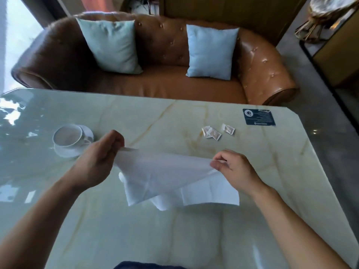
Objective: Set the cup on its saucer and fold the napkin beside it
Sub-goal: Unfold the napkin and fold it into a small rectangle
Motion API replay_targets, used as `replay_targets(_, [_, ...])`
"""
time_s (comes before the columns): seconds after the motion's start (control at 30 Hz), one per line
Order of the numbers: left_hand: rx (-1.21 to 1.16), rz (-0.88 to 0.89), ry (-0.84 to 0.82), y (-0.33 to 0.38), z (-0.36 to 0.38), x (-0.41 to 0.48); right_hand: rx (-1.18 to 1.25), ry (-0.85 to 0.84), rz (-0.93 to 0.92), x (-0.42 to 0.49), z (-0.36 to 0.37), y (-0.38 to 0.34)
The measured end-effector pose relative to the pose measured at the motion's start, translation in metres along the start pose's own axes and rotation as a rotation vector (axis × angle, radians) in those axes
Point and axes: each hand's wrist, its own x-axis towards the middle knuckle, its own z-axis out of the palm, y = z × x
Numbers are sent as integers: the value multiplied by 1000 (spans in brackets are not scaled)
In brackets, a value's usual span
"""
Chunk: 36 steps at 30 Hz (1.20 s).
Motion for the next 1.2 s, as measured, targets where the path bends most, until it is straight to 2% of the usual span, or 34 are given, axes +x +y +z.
replay_targets(0.17, [18,19,60,-14,-35,8,-60,10,-17,22,-15,-9])
replay_targets(0.43, [34,-7,70,-34,-76,20,-105,236,16,57,-42,-14])
replay_targets(0.57, [50,-17,61,-53,-89,44,-51,346,58,83,-55,-24])
replay_targets(0.7, [110,-104,146,-71,-94,84,9,450,36,120,-67,-48])
replay_targets(0.83, [145,-170,301,-72,-111,125,76,469,17,155,-88,-75])
replay_targets(1.0, [-386,-209,489,-55,-140,160,304,522,48,175,-119,-108])
replay_targets(1.13, [-690,-127,560,-47,-145,163,607,558,21,168,-126,-113])
replay_targets(1.2, [-800,-91,581,-53,-140,148,661,536,13,160,-116,-106])
